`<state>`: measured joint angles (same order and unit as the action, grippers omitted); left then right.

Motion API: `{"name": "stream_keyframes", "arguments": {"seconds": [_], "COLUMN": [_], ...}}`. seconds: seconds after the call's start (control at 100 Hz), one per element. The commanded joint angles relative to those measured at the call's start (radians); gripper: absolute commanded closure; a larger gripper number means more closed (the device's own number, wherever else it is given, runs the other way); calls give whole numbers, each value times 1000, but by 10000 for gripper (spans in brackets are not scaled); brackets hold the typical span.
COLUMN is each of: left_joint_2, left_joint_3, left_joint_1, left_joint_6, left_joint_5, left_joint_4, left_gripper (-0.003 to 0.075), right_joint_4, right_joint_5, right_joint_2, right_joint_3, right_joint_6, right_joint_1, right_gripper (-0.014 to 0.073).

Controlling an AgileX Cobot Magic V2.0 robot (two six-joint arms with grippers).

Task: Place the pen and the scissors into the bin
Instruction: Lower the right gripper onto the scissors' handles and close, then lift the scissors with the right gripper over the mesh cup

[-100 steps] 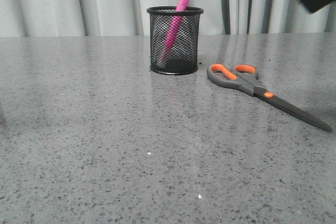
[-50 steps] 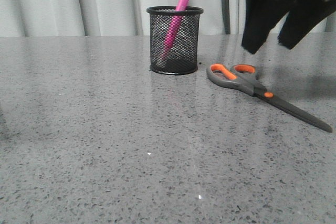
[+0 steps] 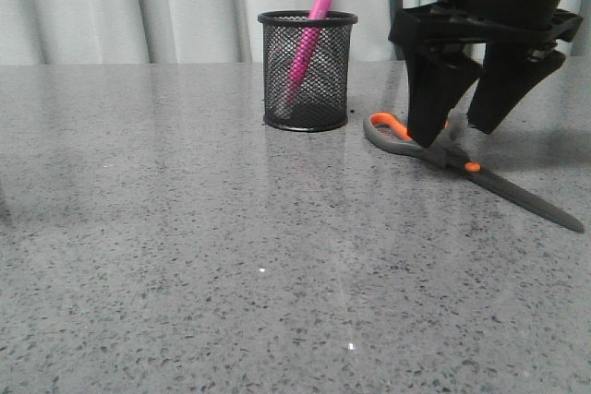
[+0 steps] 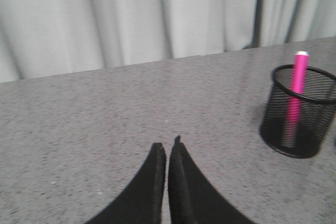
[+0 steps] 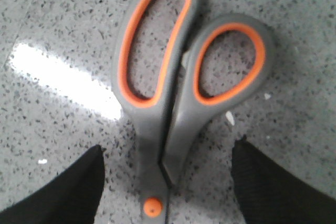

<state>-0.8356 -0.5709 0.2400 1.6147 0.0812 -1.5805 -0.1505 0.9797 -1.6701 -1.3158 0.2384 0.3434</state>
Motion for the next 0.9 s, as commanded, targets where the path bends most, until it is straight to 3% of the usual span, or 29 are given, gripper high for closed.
{"name": "stream_keyframes", "arguments": {"seconds": [0.0, 0.46, 0.55, 0.74, 0.89], "left_joint_2": [1, 1, 1, 1, 1], "left_joint_3": [-32, -33, -33, -33, -33], "left_joint_1": [-1, -1, -1, -1, -1], "left_joint_6": [-5, -5, -5, -5, -5], "left_joint_5": [-23, -23, -23, -23, -23], "left_joint_4": [-17, -17, -17, -17, -17], "left_gripper": [739, 739, 739, 739, 739], "right_joint_4": [7, 14, 14, 14, 14], "right_joint_5": [-43, -46, -37, -19, -22], "right_joint_2": [25, -27, -34, -34, 11], "right_joint_3": [-34, -34, -34, -34, -34], "right_joint_6": [1, 1, 1, 1, 1], "right_joint_1": [3, 9, 9, 9, 9], "right_gripper": [130, 141, 258, 662, 666]}}
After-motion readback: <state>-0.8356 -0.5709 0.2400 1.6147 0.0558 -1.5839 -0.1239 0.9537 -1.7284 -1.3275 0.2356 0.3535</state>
